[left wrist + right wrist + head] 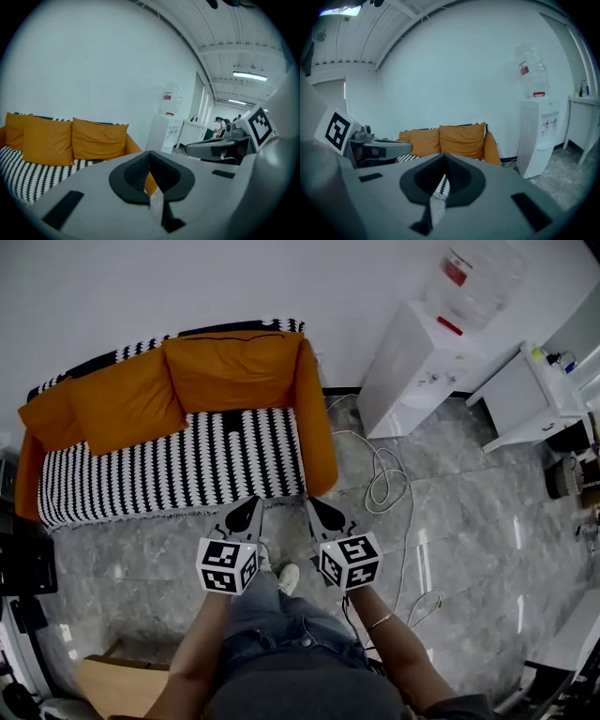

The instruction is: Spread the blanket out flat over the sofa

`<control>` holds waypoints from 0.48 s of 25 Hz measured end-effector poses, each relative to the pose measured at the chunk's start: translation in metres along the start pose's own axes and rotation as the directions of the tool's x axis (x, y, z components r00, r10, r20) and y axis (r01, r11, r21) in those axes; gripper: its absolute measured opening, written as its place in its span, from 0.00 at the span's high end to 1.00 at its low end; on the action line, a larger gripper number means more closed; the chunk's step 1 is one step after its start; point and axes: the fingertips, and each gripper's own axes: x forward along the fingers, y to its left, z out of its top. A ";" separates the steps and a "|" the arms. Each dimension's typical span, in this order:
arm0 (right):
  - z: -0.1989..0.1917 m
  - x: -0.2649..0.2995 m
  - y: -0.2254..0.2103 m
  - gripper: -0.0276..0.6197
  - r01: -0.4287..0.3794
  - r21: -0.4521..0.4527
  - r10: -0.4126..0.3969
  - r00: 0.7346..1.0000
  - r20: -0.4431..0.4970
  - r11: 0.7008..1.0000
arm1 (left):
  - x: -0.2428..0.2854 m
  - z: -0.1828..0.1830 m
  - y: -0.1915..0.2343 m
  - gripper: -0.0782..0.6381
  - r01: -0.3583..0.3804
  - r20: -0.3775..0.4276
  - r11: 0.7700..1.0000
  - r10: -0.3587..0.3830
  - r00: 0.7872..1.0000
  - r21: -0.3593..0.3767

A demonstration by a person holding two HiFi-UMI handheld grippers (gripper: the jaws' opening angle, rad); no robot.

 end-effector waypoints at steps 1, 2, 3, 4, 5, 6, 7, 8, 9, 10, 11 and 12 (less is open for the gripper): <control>0.000 0.000 0.002 0.94 -0.002 -0.003 0.002 1.000 0.002 1.000 | -0.001 0.000 0.001 0.87 -0.002 0.003 1.000 0.002 1.000 0.001; 0.001 0.000 0.003 0.94 -0.003 -0.005 0.003 1.000 0.003 1.000 | -0.003 0.001 0.002 0.87 -0.005 0.004 1.000 0.005 1.000 0.002; 0.001 0.000 0.005 0.95 -0.003 -0.008 0.003 1.000 0.003 1.000 | -0.004 0.001 0.004 0.87 -0.007 0.006 1.000 0.007 1.000 0.003; 0.001 0.000 0.006 0.94 -0.004 -0.010 0.004 1.000 0.003 1.000 | -0.006 0.001 0.005 0.87 -0.010 0.007 1.000 0.010 1.000 0.003; 0.001 0.000 0.007 0.94 -0.005 -0.012 0.005 1.000 0.004 1.000 | -0.007 0.002 0.006 0.87 -0.012 0.009 1.000 0.012 1.000 0.003; 0.001 0.000 0.007 0.94 -0.006 -0.014 0.006 1.000 0.005 1.000 | -0.007 0.002 0.007 0.87 -0.015 0.011 1.000 0.015 1.000 0.003; 0.001 0.000 0.008 0.94 -0.007 -0.015 0.007 1.000 0.007 1.000 | -0.008 0.002 0.008 0.87 -0.017 0.013 1.000 0.017 1.000 0.003; 0.001 0.001 0.008 0.95 -0.007 -0.015 0.007 1.000 0.009 1.000 | -0.009 0.003 0.008 0.87 -0.019 0.016 1.000 0.019 1.000 0.003; 0.001 0.001 0.008 0.94 -0.007 -0.015 0.008 1.000 0.011 1.000 | -0.009 0.003 0.009 0.87 -0.020 0.018 1.000 0.020 1.000 0.005; 0.001 0.000 0.009 0.94 -0.007 -0.014 0.007 1.000 0.013 1.000 | -0.010 0.003 0.010 0.87 -0.021 0.019 1.000 0.021 1.000 0.006; 0.001 0.000 0.010 0.94 -0.007 -0.013 0.007 1.000 0.014 1.000 | -0.010 0.002 0.010 0.87 -0.022 0.021 1.000 0.022 1.000 0.007; 0.000 0.000 0.010 0.94 -0.007 -0.012 0.007 1.000 0.016 1.000 | -0.011 0.002 0.011 0.87 -0.023 0.022 1.000 0.023 0.999 0.008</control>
